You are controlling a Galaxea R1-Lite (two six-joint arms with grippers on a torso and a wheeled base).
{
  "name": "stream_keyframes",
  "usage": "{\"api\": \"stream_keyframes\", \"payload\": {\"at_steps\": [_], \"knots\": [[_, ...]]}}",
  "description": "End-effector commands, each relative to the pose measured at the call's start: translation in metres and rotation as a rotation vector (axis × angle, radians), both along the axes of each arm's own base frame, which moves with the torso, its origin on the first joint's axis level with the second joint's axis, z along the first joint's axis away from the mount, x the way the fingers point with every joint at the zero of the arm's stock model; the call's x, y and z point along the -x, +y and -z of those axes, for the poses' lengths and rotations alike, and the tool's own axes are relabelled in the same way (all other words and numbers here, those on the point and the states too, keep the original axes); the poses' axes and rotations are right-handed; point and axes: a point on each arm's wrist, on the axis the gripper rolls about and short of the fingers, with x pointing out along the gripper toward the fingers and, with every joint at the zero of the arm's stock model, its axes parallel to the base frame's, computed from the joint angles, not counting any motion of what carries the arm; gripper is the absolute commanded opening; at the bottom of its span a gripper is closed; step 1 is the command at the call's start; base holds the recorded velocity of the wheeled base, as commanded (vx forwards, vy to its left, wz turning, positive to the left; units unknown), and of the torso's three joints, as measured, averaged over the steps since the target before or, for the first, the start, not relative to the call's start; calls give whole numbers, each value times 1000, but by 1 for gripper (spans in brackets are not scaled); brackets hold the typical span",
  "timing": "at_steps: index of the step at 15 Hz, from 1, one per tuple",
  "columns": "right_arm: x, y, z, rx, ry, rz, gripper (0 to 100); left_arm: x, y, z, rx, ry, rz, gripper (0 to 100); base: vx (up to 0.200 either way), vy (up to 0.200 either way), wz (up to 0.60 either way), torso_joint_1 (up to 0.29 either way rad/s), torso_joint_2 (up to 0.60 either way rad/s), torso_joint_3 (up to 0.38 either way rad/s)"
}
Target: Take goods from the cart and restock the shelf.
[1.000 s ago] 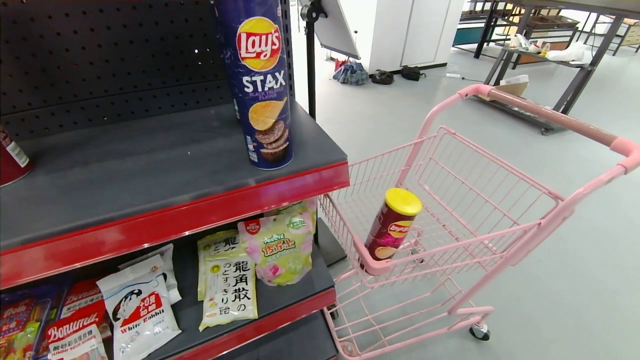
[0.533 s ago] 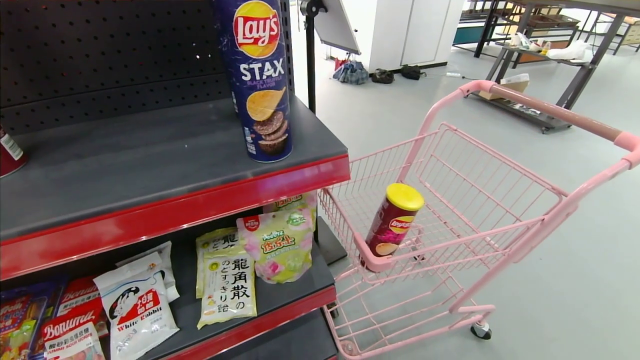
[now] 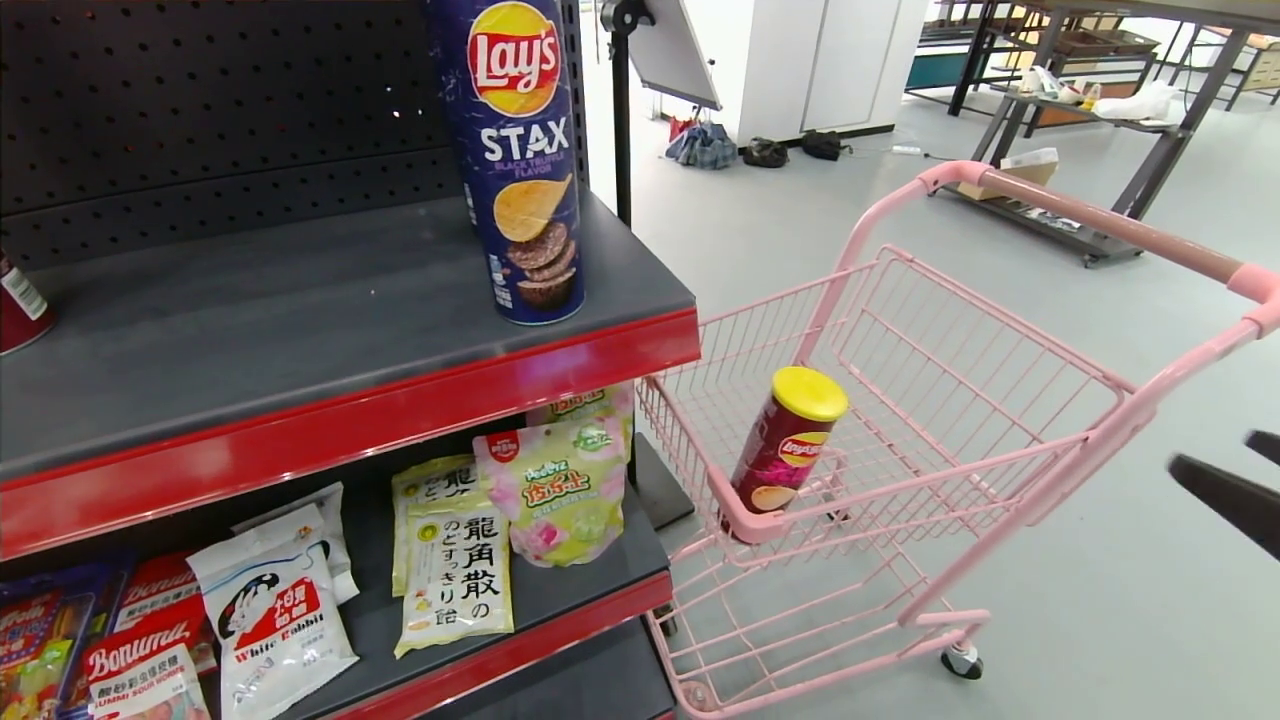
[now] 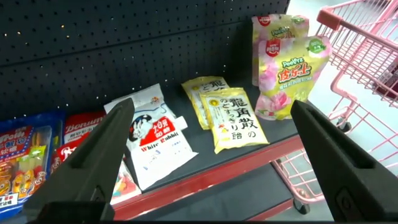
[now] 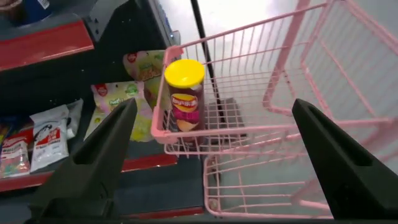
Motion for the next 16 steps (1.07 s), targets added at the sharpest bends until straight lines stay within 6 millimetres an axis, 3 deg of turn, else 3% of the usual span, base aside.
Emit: {"api": "stream_keyframes", "payload": {"at_steps": [1,2,4,7,12,16], "knots": [[-106,43,68,2,235,-148,100,0,0,0,1,0,0,100,0,0,0,0,0,0],[-123,48,80,5,241,-152,100,0,0,0,0,0,0,100,0,0,0,0,0,0],[-140,56,89,8,230,-165,100,0,0,0,1,0,0,100,0,0,0,0,0,0],[-150,68,90,6,227,-229,100,0,0,0,1,0,-2,100,0,0,0,0,0,0],[-151,84,101,22,264,-280,100,0,0,0,1,0,0,100,0,0,0,0,0,0],[-182,94,106,18,256,-270,100,0,0,0,0,0,-2,100,0,0,0,0,0,0]]}}
